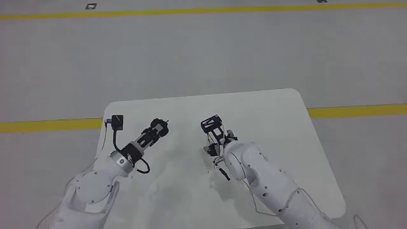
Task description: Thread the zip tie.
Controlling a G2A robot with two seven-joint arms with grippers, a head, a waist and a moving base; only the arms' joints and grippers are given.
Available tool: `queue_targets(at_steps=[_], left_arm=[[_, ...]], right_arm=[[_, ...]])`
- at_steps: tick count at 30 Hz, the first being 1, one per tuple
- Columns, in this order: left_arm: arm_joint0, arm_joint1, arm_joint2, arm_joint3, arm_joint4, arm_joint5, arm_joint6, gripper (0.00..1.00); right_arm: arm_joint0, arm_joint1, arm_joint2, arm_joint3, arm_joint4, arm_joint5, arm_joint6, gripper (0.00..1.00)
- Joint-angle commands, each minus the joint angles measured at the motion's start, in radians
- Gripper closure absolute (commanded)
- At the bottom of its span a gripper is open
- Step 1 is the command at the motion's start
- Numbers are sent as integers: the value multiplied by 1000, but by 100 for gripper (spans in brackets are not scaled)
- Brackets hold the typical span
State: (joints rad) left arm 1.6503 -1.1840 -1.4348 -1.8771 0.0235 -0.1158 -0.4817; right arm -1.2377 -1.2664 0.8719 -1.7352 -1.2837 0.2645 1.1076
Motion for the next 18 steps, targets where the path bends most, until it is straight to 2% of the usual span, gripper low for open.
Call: queue_targets(at_steps=[1, 8, 18], left_arm=[[0, 0, 0, 0, 0, 0, 0, 100], [0, 0, 0, 0, 0, 0, 0, 100], [0, 0, 0, 0, 0, 0, 0, 100]], right_arm=[[10, -6, -11, 13, 2, 4, 7, 53], [40, -23, -26, 65, 11, 15, 15, 59], [78, -44, -38, 162, 28, -1, 0, 65]])
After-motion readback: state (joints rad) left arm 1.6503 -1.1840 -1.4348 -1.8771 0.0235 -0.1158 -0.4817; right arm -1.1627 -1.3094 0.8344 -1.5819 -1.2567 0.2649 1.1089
